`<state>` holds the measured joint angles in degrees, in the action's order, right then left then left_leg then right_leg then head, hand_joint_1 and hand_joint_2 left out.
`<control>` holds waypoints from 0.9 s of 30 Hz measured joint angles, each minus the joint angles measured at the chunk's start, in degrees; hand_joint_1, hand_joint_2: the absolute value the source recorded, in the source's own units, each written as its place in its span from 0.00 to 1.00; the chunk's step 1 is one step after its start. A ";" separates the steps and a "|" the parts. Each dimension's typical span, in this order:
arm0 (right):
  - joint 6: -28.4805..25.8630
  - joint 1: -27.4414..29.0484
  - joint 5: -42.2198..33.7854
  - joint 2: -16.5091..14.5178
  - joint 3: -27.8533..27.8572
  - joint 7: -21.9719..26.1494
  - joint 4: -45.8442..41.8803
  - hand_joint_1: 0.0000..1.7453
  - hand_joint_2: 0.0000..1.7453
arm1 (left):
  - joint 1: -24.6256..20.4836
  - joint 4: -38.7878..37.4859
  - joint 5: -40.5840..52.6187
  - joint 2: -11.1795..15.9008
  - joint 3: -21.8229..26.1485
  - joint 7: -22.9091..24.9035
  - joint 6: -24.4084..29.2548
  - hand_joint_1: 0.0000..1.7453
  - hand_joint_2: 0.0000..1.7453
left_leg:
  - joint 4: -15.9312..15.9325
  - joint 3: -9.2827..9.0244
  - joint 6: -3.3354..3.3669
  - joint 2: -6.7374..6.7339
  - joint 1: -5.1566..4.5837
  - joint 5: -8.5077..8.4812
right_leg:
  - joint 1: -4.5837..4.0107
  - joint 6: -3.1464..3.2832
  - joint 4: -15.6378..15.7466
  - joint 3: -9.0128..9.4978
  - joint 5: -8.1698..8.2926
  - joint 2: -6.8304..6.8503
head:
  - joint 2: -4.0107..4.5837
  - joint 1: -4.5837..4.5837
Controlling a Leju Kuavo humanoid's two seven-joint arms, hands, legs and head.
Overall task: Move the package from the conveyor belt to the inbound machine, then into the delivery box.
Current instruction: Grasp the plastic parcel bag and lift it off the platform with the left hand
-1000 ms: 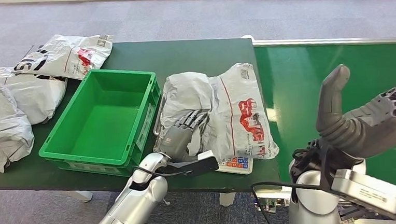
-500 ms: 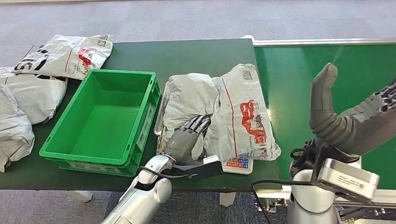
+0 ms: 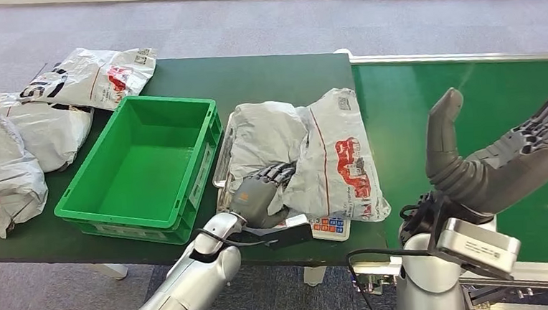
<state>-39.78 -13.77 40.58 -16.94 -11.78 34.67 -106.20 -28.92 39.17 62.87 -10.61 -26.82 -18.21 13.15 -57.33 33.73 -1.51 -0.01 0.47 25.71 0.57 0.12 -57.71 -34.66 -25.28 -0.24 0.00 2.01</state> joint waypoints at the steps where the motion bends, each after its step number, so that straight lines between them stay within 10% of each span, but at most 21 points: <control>1: 0.00 0.00 0.05 0.00 0.00 -0.02 0.06 0.00 1.00 | -0.02 0.02 -0.21 -0.03 0.00 -0.13 0.01 1.00 1.00 | 0.00 0.00 0.00 0.00 0.00 0.00 | 0.00 0.00 0.00 0.00 0.00 0.00 | 0.00 0.00; 27: 0.00 -0.07 0.44 0.00 0.00 -0.40 1.26 0.00 1.00 | -0.03 2.93 -2.29 -0.26 0.00 -1.36 0.03 1.00 1.00 | 0.00 0.03 0.00 0.01 0.00 0.01 | 0.00 0.00 0.00 -0.01 0.00 0.01 | 0.00 0.00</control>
<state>-39.78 -13.84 41.03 -16.94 -11.78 34.27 -104.94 -28.95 42.11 60.58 -10.86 -26.82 -19.57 13.18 -57.33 33.75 -1.51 -0.01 0.47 25.71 0.57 0.12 -57.71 -34.66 -25.28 -0.24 0.00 2.01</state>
